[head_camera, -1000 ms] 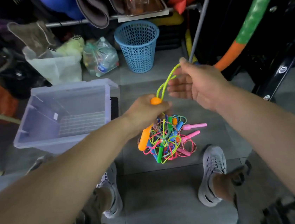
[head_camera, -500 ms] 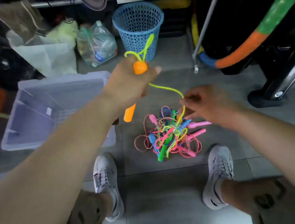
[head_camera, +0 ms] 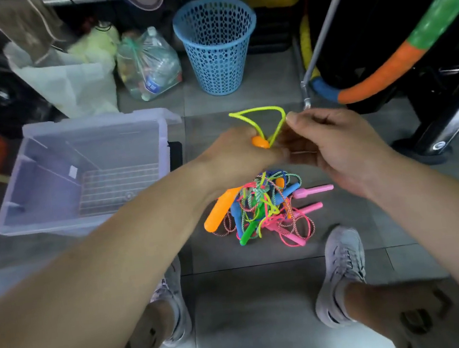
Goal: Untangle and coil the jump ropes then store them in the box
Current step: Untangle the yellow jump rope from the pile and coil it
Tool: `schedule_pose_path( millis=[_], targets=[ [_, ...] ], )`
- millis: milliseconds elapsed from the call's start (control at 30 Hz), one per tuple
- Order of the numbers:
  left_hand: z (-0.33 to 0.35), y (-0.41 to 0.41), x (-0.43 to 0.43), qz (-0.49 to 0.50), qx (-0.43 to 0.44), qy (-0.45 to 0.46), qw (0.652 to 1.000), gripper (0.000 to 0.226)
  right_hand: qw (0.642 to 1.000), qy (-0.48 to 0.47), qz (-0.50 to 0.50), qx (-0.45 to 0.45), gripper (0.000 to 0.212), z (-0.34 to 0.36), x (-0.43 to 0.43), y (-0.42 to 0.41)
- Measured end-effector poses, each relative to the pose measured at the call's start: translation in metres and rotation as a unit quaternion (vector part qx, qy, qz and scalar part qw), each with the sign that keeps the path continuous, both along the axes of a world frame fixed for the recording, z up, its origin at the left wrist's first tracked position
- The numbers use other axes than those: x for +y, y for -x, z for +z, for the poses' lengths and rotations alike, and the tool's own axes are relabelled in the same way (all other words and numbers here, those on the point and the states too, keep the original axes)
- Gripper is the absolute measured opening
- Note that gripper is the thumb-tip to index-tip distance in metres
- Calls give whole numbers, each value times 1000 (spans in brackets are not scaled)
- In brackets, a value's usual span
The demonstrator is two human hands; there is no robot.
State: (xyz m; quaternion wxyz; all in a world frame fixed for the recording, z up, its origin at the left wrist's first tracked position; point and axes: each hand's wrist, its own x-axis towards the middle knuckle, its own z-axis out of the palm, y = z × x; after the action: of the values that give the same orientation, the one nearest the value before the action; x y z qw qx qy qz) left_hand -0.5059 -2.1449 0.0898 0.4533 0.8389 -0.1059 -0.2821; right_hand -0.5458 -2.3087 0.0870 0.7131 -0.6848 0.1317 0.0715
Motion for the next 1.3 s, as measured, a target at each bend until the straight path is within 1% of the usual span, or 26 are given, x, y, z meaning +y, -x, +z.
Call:
schedule_pose_path(
  millis=[33,67,100,133,167,233,267,333,367,467,533,600,667,700,733,767,800,867,933,1000,1033,1133,1167,1200,1233,1300],
  targets=[
    [-1,-1,1,23,16,16,999,29,998,59,13,8,18,-7,-2,1],
    [-1,-1,1,52,36,38,997,28,988,147,35,9,16,-16,-5,2],
    [0,-1,1,82,62,66,993,26,971,229,70,15,14,-26,-8,2],
    [1,-1,0,110,94,103,984,24,953,280,114,26,14,-33,-9,4],
    [3,-2,-1,135,129,142,972,24,940,300,155,41,16,-41,-7,8],
    [9,-2,-4,170,186,217,943,24,941,275,191,57,27,-52,-1,15],
    [10,-2,-4,178,198,244,933,23,943,266,191,58,35,-56,2,17],
    [12,-3,-5,194,200,279,919,18,933,300,193,55,46,-64,4,19],
    [13,-4,-4,209,200,295,911,17,925,323,189,57,45,-65,3,18],
    [16,-8,1,265,203,340,879,14,914,359,184,43,21,-67,0,16],
    [18,-11,4,275,193,351,874,14,905,381,189,28,25,-67,-3,14],
    [20,-12,7,276,192,370,866,24,898,394,194,13,27,-69,-4,13],
    [20,-14,9,287,182,381,860,22,902,390,182,4,28,-69,-4,9],
    [18,-16,11,293,159,362,870,18,908,388,161,-7,28,-68,-5,7],
    [15,-18,13,292,117,314,896,16,917,376,131,-18,27,-66,-4,4],
    [10,-21,16,282,63,243,926,19,933,347,96,-26,26,-62,-5,1],
    [7,-23,19,264,16,170,949,24,952,299,59,-30,24,-57,-5,-2],
    [3,-24,24,219,-26,56,974,37,977,210,-3,-31,21,-40,-5,-4],
    [1,-21,24,158,-33,11,987,45,980,189,-36,-56,20,-23,-5,-4],
    [0,-12,18,87,-26,21,996,47,983,161,-59,-72,19,-9,-2,-3],
    [-3,-9,14,57,-8,44,997,48,985,140,-71,-74,18,-4,-1,-2],
    [-7,1,4,9,67,140,988,55,990,84,-90,-62,17,4,1,-5],
    [-8,4,1,0,65,139,988,57,992,63,-97,-55,17,6,2,-6],
    [-9,6,-2,-6,48,123,991,55,993,38,-101,-49,17,8,2,-7],
    [-8,8,-4,-6,34,117,993,46,994,11,-98,-47,17,10,1,-8],
    [-4,11,-9,24,51,158,986,28,995,-54,-75,-45,14,9,0,-10]
  ],
)
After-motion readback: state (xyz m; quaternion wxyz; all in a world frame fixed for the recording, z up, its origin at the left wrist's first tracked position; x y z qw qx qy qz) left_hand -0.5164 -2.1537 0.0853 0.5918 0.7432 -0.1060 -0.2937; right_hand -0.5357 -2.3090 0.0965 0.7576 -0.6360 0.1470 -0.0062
